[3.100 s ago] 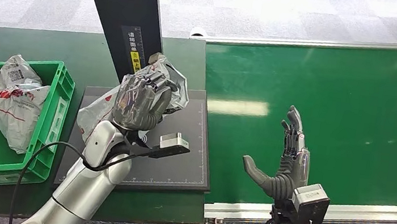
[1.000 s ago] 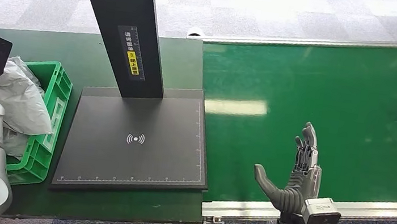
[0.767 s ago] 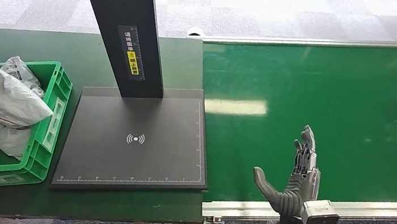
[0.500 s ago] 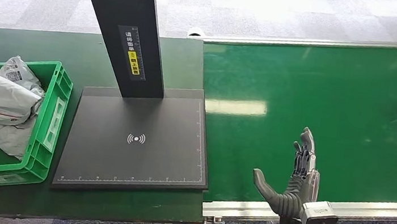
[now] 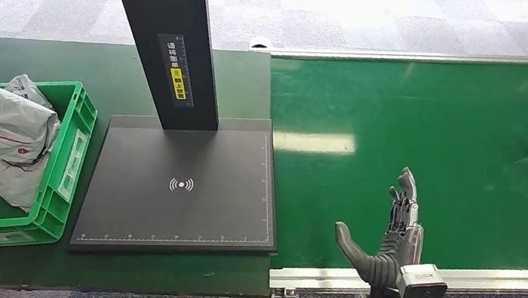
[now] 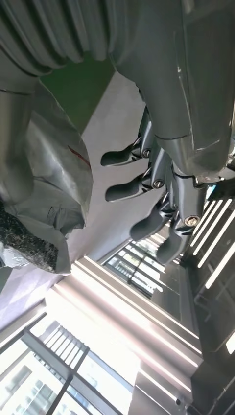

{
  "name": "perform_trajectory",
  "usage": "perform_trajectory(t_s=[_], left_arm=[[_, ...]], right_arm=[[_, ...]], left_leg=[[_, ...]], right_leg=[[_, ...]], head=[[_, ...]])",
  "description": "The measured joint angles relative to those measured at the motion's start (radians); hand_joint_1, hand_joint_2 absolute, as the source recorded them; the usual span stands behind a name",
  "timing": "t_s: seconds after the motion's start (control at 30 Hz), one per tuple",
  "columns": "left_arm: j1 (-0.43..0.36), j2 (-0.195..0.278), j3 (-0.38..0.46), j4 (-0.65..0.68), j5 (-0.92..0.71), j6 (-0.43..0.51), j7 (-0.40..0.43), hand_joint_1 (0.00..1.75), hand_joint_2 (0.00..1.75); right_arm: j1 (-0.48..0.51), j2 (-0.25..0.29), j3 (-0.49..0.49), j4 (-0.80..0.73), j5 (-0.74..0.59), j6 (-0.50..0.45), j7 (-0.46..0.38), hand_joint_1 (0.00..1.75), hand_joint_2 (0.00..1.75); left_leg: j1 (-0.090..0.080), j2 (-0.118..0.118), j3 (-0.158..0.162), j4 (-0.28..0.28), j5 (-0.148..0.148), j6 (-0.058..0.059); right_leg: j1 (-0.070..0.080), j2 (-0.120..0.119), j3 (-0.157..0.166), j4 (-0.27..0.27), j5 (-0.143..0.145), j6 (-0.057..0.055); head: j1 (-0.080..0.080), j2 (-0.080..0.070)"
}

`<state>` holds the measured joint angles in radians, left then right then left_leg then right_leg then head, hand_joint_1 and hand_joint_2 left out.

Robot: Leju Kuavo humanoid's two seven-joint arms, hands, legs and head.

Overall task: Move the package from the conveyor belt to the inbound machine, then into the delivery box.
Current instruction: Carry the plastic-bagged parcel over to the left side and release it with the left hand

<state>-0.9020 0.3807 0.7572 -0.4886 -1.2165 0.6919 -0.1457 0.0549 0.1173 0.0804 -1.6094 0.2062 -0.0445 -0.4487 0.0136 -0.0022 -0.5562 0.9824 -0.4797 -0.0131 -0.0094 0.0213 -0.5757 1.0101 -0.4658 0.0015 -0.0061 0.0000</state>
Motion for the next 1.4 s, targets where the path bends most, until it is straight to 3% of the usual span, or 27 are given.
perform_trajectory(t_s=[0.1,0.13,0.23,0.43,0.57,0.7,0.83,0.97,1.2,1.3,1.4], left_arm=[[-0.018,-0.010,0.002,0.019,0.120,-0.030,-0.067,0.00,0.44],[-0.023,-0.014,0.003,0.022,0.163,-0.048,-0.088,0.00,0.44],[-0.036,-0.028,0.004,0.024,0.308,-0.121,-0.137,0.00,1.75],[-0.036,-0.066,-0.021,-0.014,0.630,-0.253,-0.212,0.00,1.75],[0.014,-0.103,-0.102,-0.113,0.861,-0.355,-0.212,0.00,1.75],[0.097,-0.138,-0.218,-0.251,1.002,-0.371,-0.210,0.00,1.75],[0.141,-0.144,-0.300,-0.325,1.079,-0.338,-0.203,0.00,1.75],[0.176,-0.143,-0.338,-0.362,1.214,-0.427,-0.224,0.00,1.75],[0.399,-0.226,-0.476,-0.621,1.445,-0.617,-0.220,0.00,1.75],[0.558,-0.301,-0.580,-0.756,1.496,-0.659,-0.315,0.00,1.75],[0.693,-0.371,-0.703,-0.860,1.513,-0.635,-0.396,0.00,1.75]], right_arm=[[-0.003,0.000,0.000,0.000,0.005,0.001,0.001,0.00,1.75],[-0.004,0.000,0.000,0.000,0.006,0.001,0.002,0.00,1.75],[-0.007,0.001,0.000,0.004,0.008,0.006,0.002,0.00,1.75],[-0.016,0.001,-0.001,0.018,0.009,0.011,0.001,0.00,1.75],[-0.022,0.000,-0.001,0.033,0.009,0.010,0.000,0.00,1.75],[-0.029,0.000,-0.001,0.052,0.009,0.008,-0.001,0.00,1.75],[-0.040,0.000,-0.001,0.064,0.009,0.005,-0.001,0.00,1.75],[-0.049,-0.002,-0.001,0.073,0.005,-0.006,0.006,0.00,1.75],[-0.067,-0.004,0.003,0.105,-0.014,-0.004,0.015,0.00,1.75],[-0.070,-0.004,0.014,0.120,-0.035,0.009,0.023,0.00,1.75],[-0.072,-0.003,0.028,0.135,-0.049,0.014,0.026,0.00,1.75]], left_leg=[[0.000,0.000,0.000,0.000,0.000,0.000],[0.000,0.000,0.000,0.000,0.000,0.000],[0.000,0.000,0.000,0.000,0.000,0.000],[0.000,0.000,0.000,0.000,0.000,0.000],[0.000,0.000,0.000,0.000,0.000,0.000],[0.000,0.000,0.000,0.000,0.000,0.000],[0.000,-0.001,-0.001,0.000,0.000,0.000],[0.000,-0.002,0.000,0.000,0.000,0.000],[-0.002,-0.002,-0.001,0.000,-0.001,0.000],[-0.004,-0.002,-0.001,0.000,-0.002,0.001],[-0.004,-0.003,-0.002,0.000,-0.002,0.002]], right_leg=[[0.000,0.000,0.000,0.000,0.000,0.000],[0.000,0.000,0.000,0.000,0.000,0.000],[0.000,0.000,0.000,0.000,0.000,0.000],[0.000,0.000,0.000,0.000,0.000,0.000],[0.000,0.000,0.000,0.000,0.000,0.000],[0.000,0.000,0.000,0.000,0.000,0.000],[0.000,0.000,0.000,0.000,0.000,0.000],[0.000,-0.001,0.000,0.000,0.000,0.000],[-0.002,-0.001,0.000,0.000,0.000,0.001],[-0.004,-0.001,0.000,-0.001,-0.001,0.002],[-0.004,-0.002,-0.001,-0.001,-0.002,0.003]], head=[[0.000,0.000],[0.000,0.000],[0.000,0.000],[0.000,0.000],[0.000,0.000],[0.000,0.000],[0.000,0.000],[0.000,0.000],[0.000,0.000],[0.000,0.000],[0.000,0.000]])
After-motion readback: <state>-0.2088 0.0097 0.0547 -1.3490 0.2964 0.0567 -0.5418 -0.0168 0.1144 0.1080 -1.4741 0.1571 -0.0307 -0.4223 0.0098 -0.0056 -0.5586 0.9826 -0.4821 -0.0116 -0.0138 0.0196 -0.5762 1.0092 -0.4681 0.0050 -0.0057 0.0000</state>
